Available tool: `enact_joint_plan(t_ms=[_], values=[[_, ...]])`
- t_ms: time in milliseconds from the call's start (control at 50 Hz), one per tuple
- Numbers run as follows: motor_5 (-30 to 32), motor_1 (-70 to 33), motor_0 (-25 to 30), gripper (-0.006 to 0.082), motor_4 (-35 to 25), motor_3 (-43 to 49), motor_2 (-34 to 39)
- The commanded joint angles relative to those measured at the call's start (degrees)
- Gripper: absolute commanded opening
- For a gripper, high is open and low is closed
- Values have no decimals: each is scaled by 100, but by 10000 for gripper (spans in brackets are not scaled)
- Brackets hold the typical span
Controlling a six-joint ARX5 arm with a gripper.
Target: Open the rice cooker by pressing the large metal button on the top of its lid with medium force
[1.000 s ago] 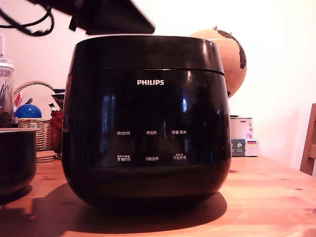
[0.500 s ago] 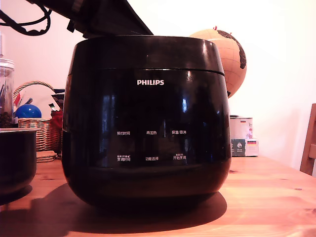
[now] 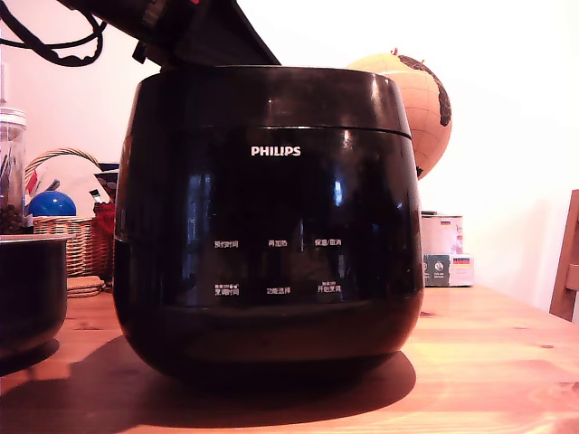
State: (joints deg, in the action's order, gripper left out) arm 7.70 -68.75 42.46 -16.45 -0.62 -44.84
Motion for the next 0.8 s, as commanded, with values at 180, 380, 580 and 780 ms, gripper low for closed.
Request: enact_joint_plan(t_ms=[180, 380, 580, 780], values=[[24, -389, 33, -19, 44, 264, 459], [-37, -221, 31, -20, 44, -448, 448], [-44, 85, 7, -19, 337, -756, 442], [-42, 466, -107, -19, 673, -754, 442]])
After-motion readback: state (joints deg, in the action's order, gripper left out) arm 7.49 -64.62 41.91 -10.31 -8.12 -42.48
